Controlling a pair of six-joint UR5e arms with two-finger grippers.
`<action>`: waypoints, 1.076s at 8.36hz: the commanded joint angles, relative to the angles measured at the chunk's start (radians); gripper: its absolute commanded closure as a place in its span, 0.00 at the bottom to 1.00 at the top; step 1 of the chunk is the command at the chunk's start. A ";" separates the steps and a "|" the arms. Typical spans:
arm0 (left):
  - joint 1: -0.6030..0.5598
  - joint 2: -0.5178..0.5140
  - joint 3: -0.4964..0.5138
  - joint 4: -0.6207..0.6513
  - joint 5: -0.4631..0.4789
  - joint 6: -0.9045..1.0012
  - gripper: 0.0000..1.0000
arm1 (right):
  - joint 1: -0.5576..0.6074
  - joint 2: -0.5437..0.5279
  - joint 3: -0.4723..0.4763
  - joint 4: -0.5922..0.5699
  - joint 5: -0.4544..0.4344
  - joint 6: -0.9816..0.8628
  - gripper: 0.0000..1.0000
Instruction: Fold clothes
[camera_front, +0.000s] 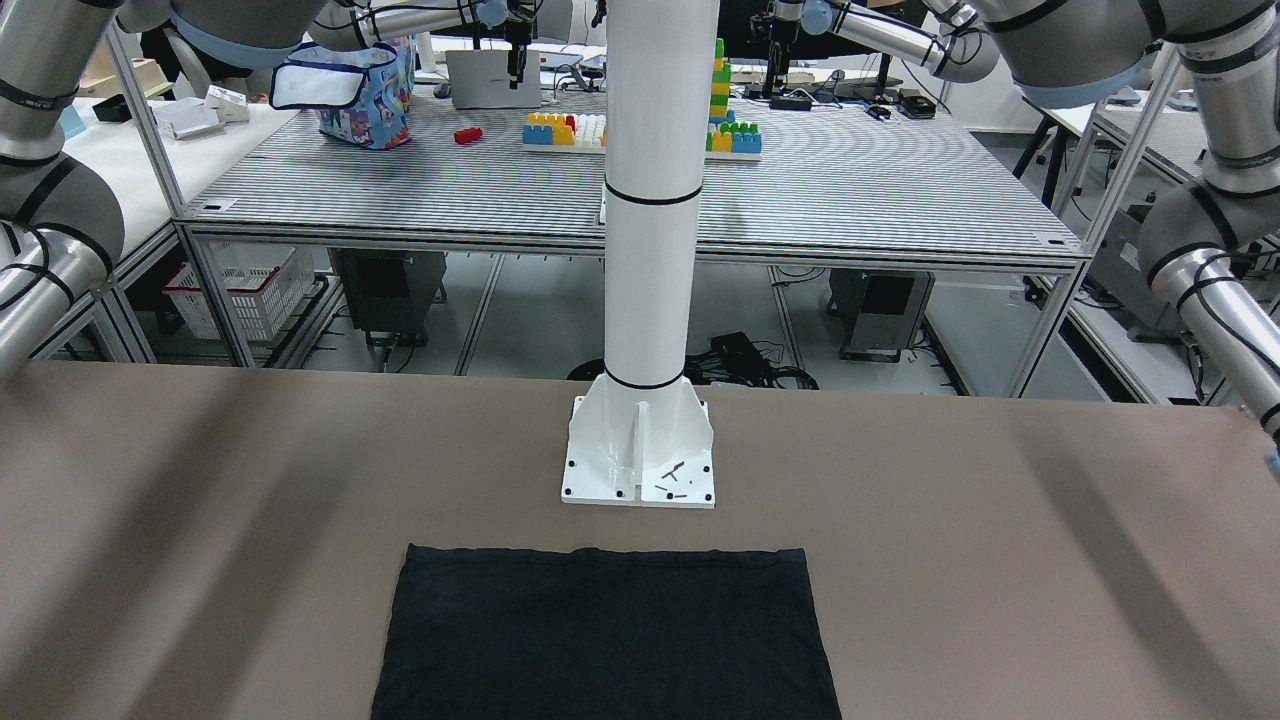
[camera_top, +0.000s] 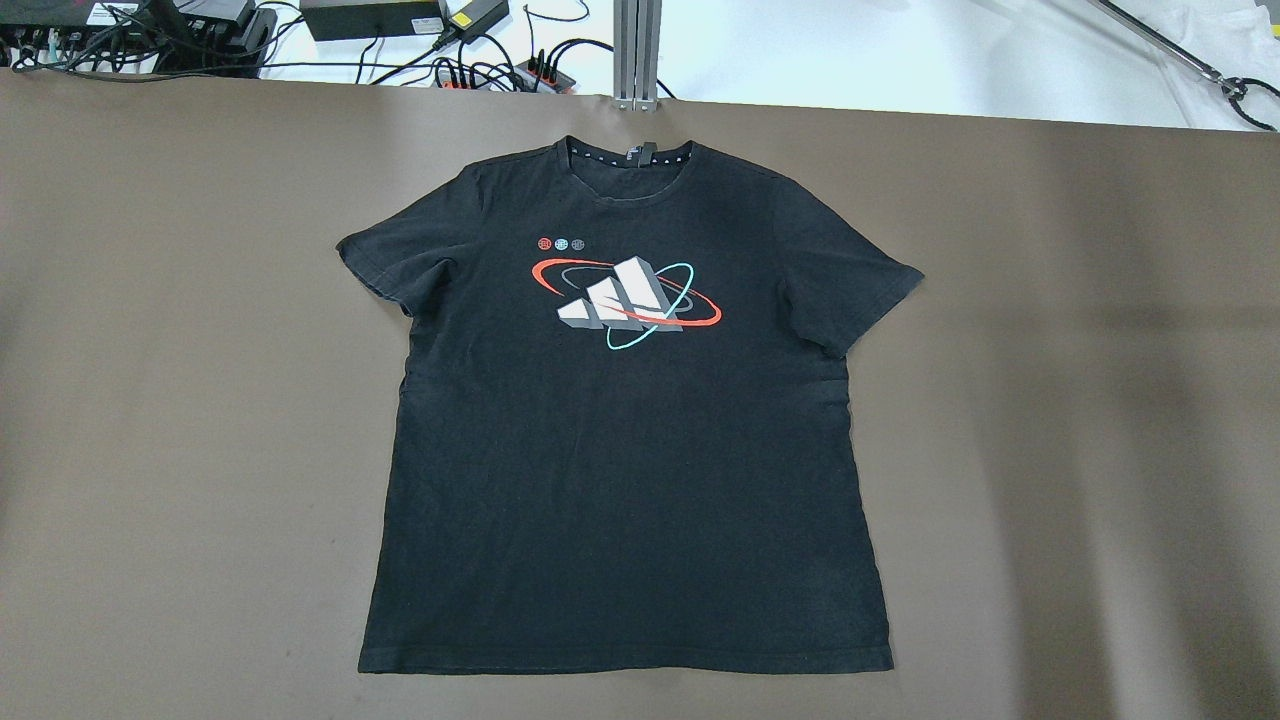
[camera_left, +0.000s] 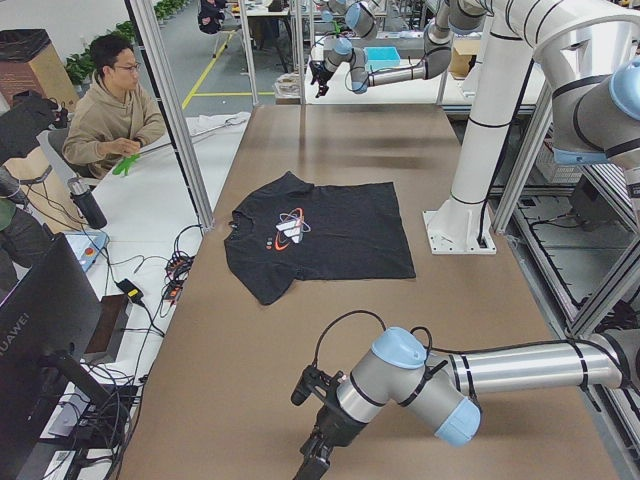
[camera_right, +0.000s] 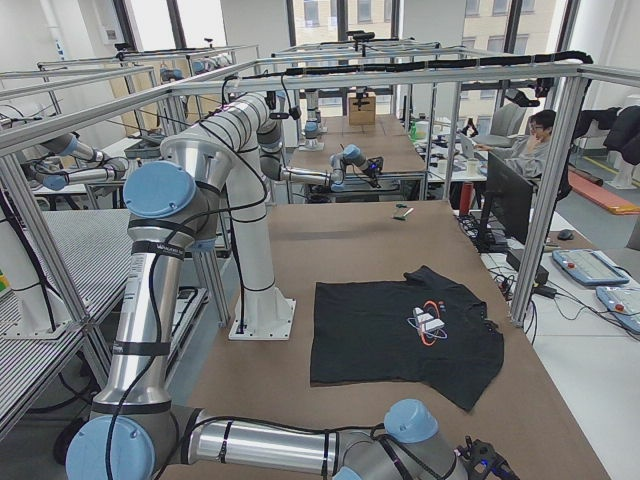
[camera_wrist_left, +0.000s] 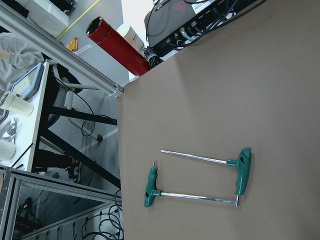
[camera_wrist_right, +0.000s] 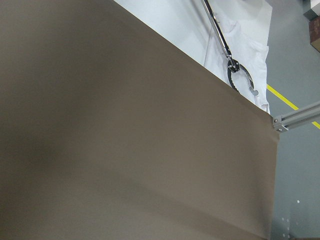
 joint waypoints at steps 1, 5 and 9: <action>0.000 0.013 0.003 -0.035 -0.002 -0.001 0.00 | 0.002 -0.021 0.038 -0.012 0.004 0.009 0.05; 0.002 0.010 0.006 -0.031 0.003 -0.001 0.00 | 0.001 -0.039 0.035 -0.009 0.025 0.044 0.05; 0.005 0.006 0.007 -0.029 0.006 -0.001 0.00 | -0.011 -0.035 0.032 0.003 0.019 0.171 0.05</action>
